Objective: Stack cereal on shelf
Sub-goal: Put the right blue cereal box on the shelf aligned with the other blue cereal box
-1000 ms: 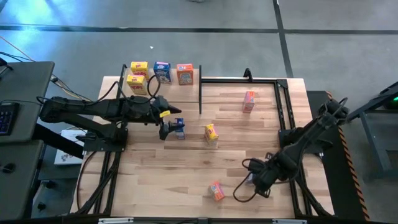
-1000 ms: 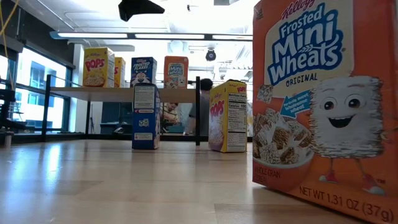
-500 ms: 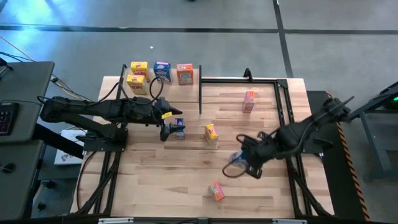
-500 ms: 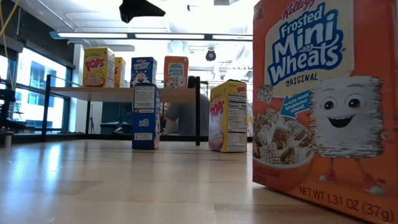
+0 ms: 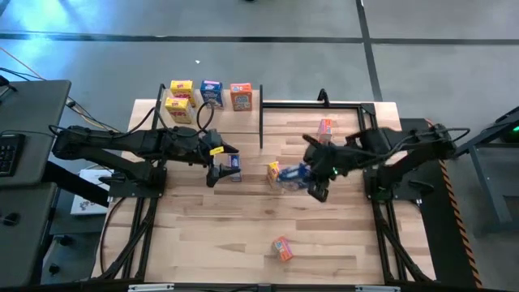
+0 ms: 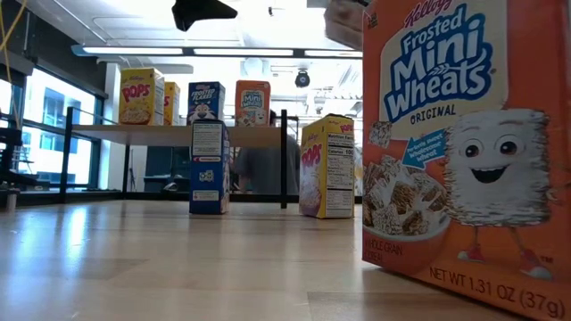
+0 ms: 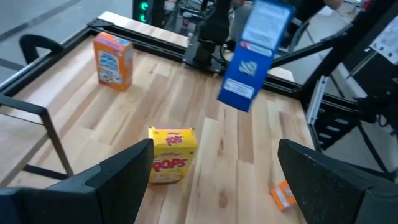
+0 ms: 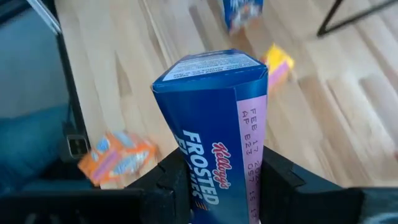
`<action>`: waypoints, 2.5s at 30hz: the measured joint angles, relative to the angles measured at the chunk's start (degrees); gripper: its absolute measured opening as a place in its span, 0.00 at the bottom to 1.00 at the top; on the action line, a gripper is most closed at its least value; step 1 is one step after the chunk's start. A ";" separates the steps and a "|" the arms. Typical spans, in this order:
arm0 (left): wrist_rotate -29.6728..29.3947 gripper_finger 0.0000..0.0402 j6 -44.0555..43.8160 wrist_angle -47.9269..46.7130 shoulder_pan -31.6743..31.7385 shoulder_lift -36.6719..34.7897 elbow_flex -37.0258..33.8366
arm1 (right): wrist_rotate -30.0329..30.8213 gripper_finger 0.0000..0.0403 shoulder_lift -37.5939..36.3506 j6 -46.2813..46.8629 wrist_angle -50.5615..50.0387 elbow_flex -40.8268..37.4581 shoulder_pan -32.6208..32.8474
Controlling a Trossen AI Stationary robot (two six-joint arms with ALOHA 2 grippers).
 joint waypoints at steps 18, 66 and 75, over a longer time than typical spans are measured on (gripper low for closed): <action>8.00 0.83 -3.52 -0.17 0.20 -0.09 0.00 | -5.05 0.30 3.36 -10.36 9.10 1.49 -6.52; 8.37 0.83 0.05 -2.50 -0.63 1.78 0.04 | -4.10 0.30 12.33 -14.81 32.60 1.40 -6.82; 8.39 0.80 0.03 -2.58 -0.63 1.79 0.04 | -3.43 0.30 12.33 -14.84 32.97 1.40 -6.83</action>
